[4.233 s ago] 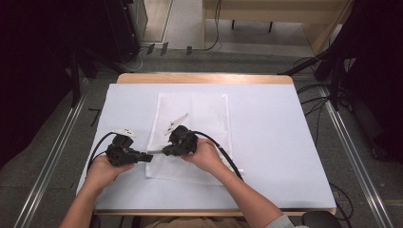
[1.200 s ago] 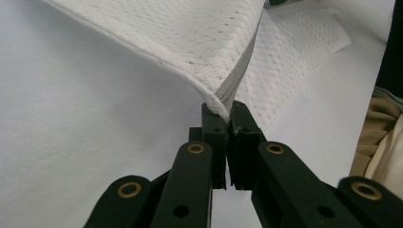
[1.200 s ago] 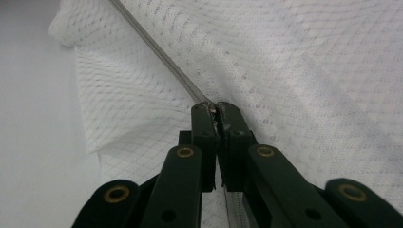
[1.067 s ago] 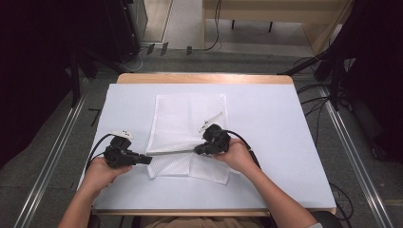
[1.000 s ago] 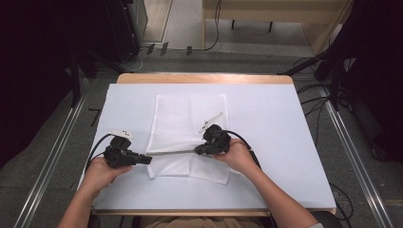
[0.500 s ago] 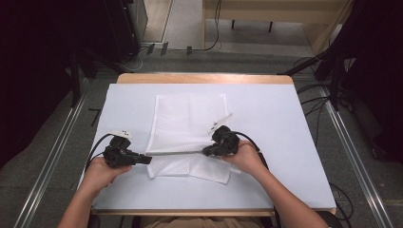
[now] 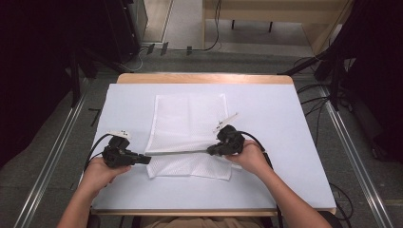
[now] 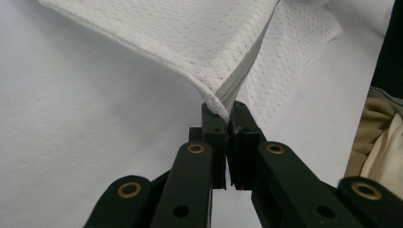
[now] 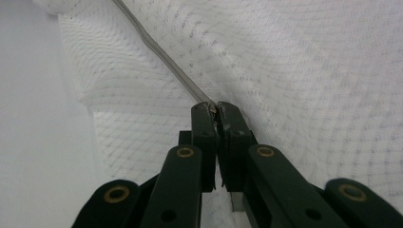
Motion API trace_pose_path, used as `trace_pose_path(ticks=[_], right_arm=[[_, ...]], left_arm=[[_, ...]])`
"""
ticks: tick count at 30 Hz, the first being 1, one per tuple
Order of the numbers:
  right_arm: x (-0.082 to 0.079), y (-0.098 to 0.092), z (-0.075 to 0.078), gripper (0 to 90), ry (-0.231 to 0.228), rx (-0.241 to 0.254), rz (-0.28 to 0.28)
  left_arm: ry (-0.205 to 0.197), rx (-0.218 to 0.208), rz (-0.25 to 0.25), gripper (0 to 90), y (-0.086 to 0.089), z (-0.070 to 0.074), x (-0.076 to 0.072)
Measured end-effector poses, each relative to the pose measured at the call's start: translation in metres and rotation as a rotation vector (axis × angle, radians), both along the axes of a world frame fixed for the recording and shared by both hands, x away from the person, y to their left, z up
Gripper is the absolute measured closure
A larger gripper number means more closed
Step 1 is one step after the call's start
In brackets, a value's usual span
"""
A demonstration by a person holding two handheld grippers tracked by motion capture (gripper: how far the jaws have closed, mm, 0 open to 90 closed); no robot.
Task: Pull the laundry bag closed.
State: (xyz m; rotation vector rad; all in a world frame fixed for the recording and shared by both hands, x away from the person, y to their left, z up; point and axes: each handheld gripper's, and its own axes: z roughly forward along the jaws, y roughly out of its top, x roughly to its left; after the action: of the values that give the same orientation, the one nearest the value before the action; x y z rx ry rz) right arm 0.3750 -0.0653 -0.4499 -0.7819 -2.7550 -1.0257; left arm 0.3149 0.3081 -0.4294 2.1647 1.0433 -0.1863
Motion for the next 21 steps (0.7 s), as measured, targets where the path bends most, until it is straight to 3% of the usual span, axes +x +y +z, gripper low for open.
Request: trace_pose_path(ticks=[21], right_arm=[[0.0, -0.042, 0.004, 88.3, 0.015, -0.008, -0.06]], left_arm=[[-0.002, -0.002, 0.0, 88.0, 0.002, 0.002, 0.0]])
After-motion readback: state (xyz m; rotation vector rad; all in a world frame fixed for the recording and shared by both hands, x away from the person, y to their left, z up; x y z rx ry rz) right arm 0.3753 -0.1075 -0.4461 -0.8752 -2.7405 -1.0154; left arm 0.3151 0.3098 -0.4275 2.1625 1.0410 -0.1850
